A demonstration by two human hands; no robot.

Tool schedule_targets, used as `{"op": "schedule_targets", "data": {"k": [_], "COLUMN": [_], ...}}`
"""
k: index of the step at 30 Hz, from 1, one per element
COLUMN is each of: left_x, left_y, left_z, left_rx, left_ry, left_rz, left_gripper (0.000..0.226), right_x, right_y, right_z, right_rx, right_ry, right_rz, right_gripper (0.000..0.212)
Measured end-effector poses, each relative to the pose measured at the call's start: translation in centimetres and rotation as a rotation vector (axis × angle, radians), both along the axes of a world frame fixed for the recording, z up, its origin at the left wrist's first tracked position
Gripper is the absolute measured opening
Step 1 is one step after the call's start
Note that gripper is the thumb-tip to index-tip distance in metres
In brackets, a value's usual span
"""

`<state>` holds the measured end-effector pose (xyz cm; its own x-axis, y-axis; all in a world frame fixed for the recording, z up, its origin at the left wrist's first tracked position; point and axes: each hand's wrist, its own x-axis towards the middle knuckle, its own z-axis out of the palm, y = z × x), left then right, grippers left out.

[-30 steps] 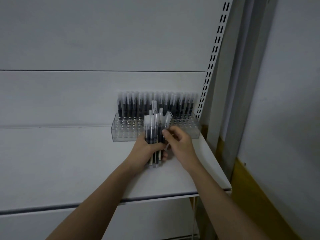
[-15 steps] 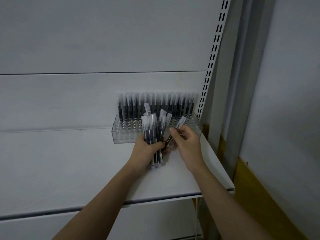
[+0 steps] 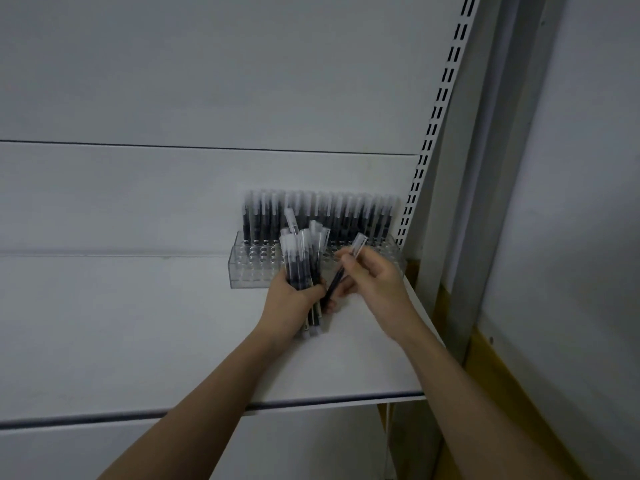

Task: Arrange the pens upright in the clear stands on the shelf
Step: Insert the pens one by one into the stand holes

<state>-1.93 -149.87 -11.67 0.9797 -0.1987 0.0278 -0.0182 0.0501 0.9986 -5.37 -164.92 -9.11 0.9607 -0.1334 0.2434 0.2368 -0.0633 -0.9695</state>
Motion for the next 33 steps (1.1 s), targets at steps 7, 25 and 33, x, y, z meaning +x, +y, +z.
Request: {"op": "schedule_targets", "data": {"k": [7,25,33], "left_x": [-0.1,-0.1,-0.2], "left_y": [-0.2,-0.2,-0.2], "left_z": [-0.1,0.0,0.2], "left_rx": [0.0,0.022,0.026], "left_ry": [0.042,0.027,0.023], "left_rz": [0.011,-0.002,-0.015], "left_gripper": [0.027,0.026,0.026], "right_x": [2.9,8.5,8.9], "right_y": [-3.4,-5.7,-5.7], "right_z": [4.9,5.0,2.4], "right_rx": [-0.072,-0.56,-0.773], "right_ry": [-0.172,-0.105,0.049], "right_rz": [-0.378,-0.49,-0.432], "right_gripper": [0.016,0.019,0.032]}}
